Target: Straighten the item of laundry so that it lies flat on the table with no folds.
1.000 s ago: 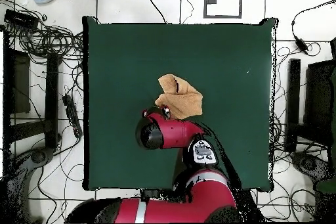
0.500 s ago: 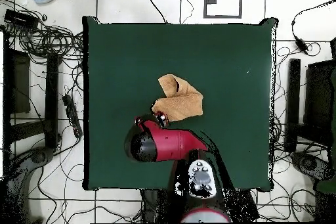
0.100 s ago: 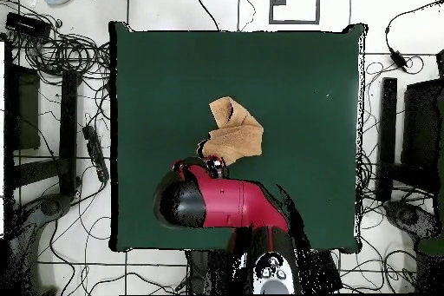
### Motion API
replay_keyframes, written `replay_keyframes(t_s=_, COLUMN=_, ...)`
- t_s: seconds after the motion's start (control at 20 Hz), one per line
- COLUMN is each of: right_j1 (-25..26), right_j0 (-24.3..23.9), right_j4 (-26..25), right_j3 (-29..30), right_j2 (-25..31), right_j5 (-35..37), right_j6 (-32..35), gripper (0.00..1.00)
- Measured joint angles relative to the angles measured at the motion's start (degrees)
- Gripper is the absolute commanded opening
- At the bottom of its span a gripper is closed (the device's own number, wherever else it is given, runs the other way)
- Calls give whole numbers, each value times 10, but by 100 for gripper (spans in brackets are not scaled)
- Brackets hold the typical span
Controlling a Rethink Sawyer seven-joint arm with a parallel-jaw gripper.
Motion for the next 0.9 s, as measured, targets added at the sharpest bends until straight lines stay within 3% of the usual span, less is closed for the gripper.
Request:
replay_keyframes(t_s=0.2, right_j1=-26, right_j0=16, right_j4=7, right_j3=0, right_j2=-11, right_j5=21, right_j6=0, gripper=0)
replay_keyframes(t_s=0.65, right_j1=-82, right_j0=105, right_j4=38, right_j3=0, right_j2=-50, right_j5=77, right_j6=4, gripper=0)
replay_keyframes(t_s=0.9, right_j1=-95, right_j0=190, right_j4=68, right_j3=-6, right_j2=-84, right_j5=110, right_j6=54, gripper=0)
